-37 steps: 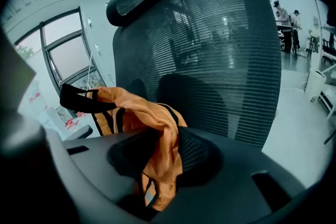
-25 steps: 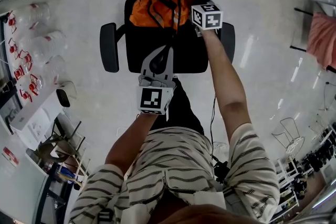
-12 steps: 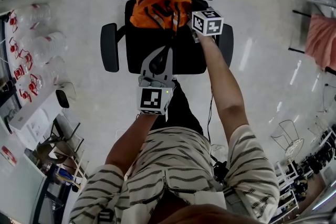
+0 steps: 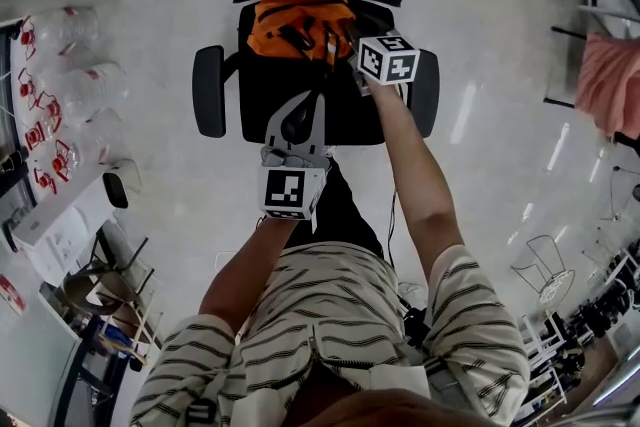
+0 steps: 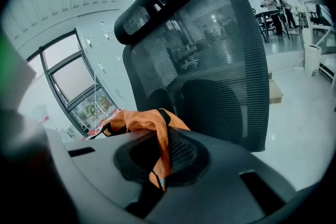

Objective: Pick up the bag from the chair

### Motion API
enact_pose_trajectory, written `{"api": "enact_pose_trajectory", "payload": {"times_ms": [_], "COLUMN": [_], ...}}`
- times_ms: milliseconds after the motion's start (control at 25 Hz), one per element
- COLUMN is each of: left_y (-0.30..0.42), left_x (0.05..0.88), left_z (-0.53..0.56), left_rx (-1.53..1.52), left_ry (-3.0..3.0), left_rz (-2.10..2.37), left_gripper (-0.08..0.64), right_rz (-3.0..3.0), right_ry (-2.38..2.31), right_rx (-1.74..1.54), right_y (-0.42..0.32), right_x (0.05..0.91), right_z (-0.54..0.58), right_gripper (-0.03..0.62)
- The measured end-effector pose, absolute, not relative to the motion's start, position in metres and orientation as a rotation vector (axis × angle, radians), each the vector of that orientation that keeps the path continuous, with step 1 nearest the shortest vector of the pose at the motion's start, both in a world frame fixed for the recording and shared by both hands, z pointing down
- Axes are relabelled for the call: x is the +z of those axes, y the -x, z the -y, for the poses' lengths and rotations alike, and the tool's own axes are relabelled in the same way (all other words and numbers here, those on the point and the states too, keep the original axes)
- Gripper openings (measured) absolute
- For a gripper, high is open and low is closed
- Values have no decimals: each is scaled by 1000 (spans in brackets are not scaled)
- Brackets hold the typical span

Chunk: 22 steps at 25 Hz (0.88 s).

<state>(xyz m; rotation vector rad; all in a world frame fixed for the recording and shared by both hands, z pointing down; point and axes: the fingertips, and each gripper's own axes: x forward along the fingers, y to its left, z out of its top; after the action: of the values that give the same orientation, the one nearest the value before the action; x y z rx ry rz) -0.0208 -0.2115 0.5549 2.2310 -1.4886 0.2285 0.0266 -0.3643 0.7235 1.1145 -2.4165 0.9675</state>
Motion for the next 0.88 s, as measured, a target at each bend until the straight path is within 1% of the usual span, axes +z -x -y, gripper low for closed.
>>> {"api": "enact_pose_trajectory", "payload": {"times_ms": [520,880], "left_y": [29,38], "left_x": [538,520], "left_z": [196,187], "left_rx": [217,204], "left_ry": [-2237,-2251], "left_rz": [1533,1563], "left_gripper": [23,23], "right_rz": [2451,2463], "right_ry": [-1122,-1161], "right_rx": [1039,1029], "right_y": [-11,-10], "right_x": [687,656], "right_z": [339,320], "right_gripper": [25,25]}}
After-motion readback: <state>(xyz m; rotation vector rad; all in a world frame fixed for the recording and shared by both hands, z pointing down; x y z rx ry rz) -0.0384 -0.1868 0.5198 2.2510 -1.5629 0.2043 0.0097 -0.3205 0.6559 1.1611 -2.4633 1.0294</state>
